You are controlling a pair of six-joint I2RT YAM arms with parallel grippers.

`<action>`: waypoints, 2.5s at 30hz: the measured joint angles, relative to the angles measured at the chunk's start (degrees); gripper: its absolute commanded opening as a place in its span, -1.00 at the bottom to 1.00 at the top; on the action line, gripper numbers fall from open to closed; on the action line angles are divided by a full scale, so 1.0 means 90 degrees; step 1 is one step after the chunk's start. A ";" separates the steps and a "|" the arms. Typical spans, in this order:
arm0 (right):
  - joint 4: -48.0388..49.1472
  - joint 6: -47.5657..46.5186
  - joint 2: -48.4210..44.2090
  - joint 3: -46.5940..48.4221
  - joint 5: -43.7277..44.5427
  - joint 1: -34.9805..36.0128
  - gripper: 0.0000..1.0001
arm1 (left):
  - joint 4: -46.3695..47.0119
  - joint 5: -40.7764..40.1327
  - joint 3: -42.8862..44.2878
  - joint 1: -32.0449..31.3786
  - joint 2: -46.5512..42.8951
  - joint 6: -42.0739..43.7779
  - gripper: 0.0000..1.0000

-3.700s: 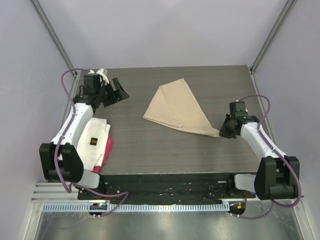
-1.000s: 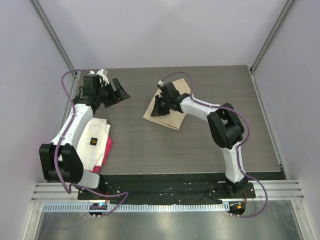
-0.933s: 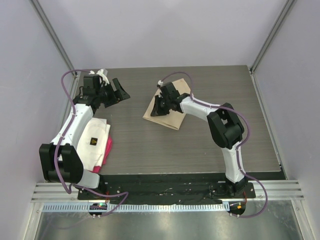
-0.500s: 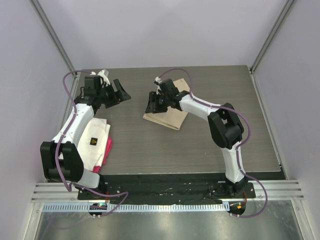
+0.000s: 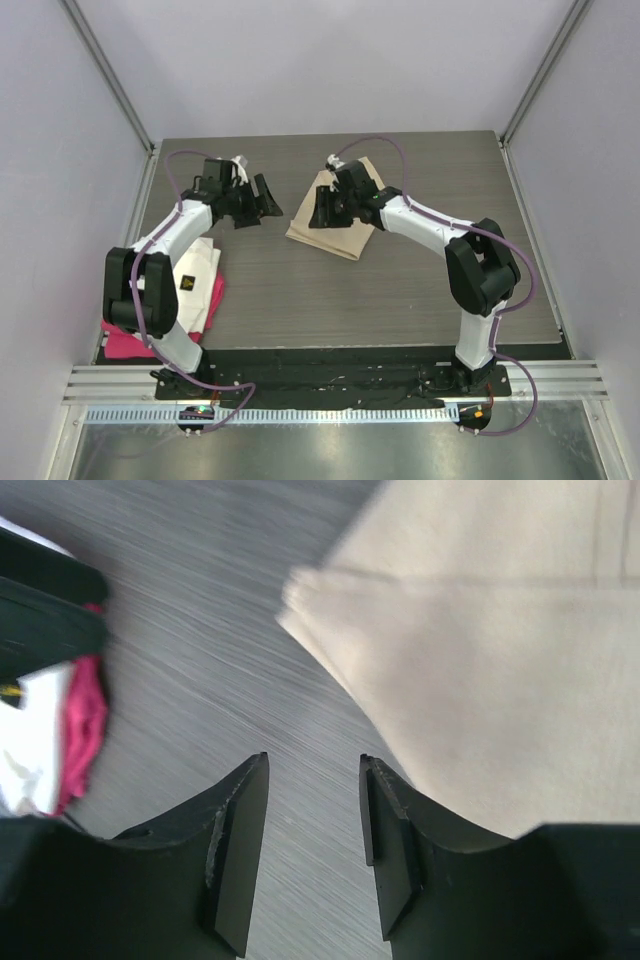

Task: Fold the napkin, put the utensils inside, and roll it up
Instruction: Fold the napkin at the center of the board, then roll the napkin at the center of the board.

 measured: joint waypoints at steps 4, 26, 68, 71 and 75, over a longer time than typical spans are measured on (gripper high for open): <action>-0.0104 0.0000 -0.0002 -0.0629 0.0223 -0.0027 -0.12 | -0.0007 0.0002 0.0002 -0.0075 0.0323 -0.0117 0.51; -0.0019 -0.0095 0.0034 -0.0857 0.0639 -0.0136 -0.56 | 0.0287 0.0471 0.0367 -0.0117 0.1409 -0.0719 0.39; 0.0243 -0.0119 0.0520 -0.1112 0.0668 -0.0180 -0.64 | 0.0610 0.0041 0.0345 -0.0583 0.1950 -0.0797 0.18; 0.0245 -0.0119 0.0520 -0.1112 0.0648 -0.0180 -0.64 | 0.0646 0.0039 0.0318 -0.0588 0.1987 -0.0799 0.15; 0.0265 -0.0119 0.0532 -0.1112 0.0622 -0.0180 -0.64 | 0.0665 0.0041 0.0279 -0.0588 0.1994 -0.0799 0.04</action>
